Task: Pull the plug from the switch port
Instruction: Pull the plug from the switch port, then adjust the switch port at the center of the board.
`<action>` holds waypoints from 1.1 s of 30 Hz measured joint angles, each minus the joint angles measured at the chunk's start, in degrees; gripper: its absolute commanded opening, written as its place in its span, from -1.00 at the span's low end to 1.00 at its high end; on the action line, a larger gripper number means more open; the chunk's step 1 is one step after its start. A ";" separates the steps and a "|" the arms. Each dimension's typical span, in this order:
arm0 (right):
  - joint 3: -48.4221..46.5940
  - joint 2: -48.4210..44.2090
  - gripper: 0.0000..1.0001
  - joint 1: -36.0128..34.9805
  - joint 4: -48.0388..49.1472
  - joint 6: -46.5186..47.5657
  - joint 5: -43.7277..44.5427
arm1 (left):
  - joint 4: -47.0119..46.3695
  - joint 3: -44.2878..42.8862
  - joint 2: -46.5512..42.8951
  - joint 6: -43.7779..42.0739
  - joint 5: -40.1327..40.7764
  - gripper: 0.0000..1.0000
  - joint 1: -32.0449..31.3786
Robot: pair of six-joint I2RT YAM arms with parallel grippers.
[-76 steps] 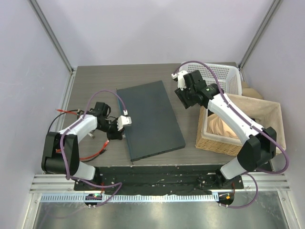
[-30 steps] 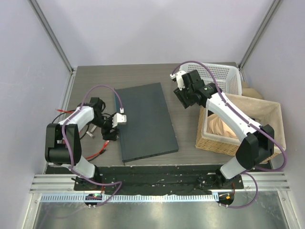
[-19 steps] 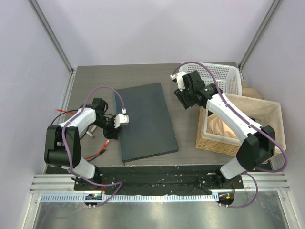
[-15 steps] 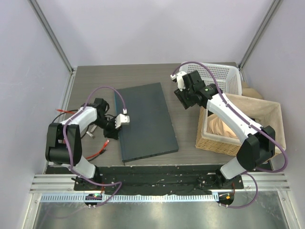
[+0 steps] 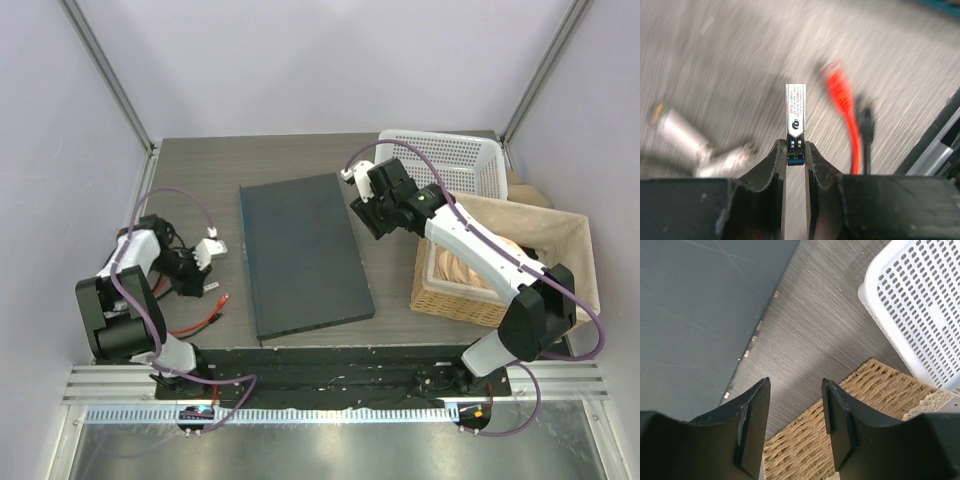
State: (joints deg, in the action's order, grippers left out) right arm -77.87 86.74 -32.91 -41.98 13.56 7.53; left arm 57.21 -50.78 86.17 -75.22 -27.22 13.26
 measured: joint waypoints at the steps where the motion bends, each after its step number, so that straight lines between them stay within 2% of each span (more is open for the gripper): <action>1: 0.00 0.02 0.05 -0.39 0.15 -0.07 -0.20 | 0.70 -0.76 0.20 0.37 0.15 -0.78 2.21; 4: -0.04 0.02 0.06 -0.87 0.59 -0.22 -0.52 | -0.57 -4.39 0.48 6.51 0.44 -0.73 5.84; 9: -0.07 0.02 0.06 -1.25 0.83 -0.24 -0.81 | -6.47 -8.90 1.99 18.36 2.36 -0.56 6.05; 12: -0.07 0.02 0.06 -1.27 1.05 -0.24 -0.90 | -9.14 -9.81 6.25 24.00 6.19 -0.27 6.05; 13: -0.07 0.00 0.06 -1.27 1.16 -0.24 -1.01 | -9.60 -9.84 7.74 24.74 7.10 0.98 6.10; 17: 0.04 -0.28 0.06 -1.27 1.22 -0.28 -1.25 | -9.49 -10.03 11.30 29.68 9.18 0.99 6.40; 25: 0.20 -1.09 0.07 -1.33 1.27 -0.79 -2.05 | -11.41 -11.06 -0.37 42.84 2.56 0.99 4.55; 29: -0.39 -0.42 0.06 -2.23 1.25 -1.44 -2.78 | -14.34 -14.29 -3.98 55.69 -1.75 0.99 1.81; 33: -2.51 2.58 0.07 -4.02 1.53 -1.97 -3.23 | -16.94 -15.74 -0.59 71.80 -5.16 0.99 1.51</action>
State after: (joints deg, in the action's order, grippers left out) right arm -80.38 89.32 -36.93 -40.45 11.60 4.29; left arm 40.27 -66.52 85.58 -3.42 -32.38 14.76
